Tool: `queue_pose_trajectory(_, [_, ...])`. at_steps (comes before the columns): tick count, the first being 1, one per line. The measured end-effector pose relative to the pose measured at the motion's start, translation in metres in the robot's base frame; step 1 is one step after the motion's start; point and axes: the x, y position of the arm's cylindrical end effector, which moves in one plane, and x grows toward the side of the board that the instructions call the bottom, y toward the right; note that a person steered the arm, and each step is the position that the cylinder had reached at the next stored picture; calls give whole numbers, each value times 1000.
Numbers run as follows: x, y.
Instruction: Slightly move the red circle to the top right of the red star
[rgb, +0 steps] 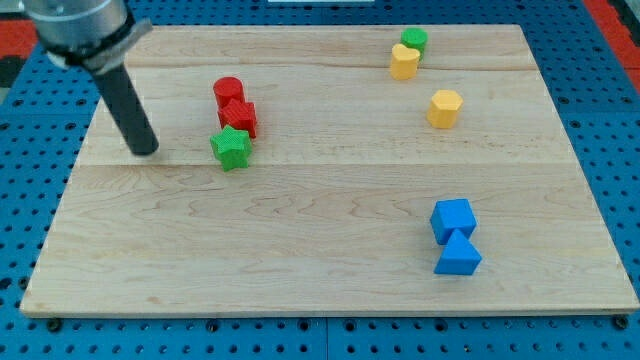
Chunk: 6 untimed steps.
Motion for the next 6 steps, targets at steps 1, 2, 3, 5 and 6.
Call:
queue_pose_trajectory(1, [-56,45])
queue_pose_trajectory(2, [-63,83])
queue_pose_trajectory(3, [-70,68])
queue_pose_trajectory(5, [-166,226])
queue_pose_trajectory(6, [-207,307])
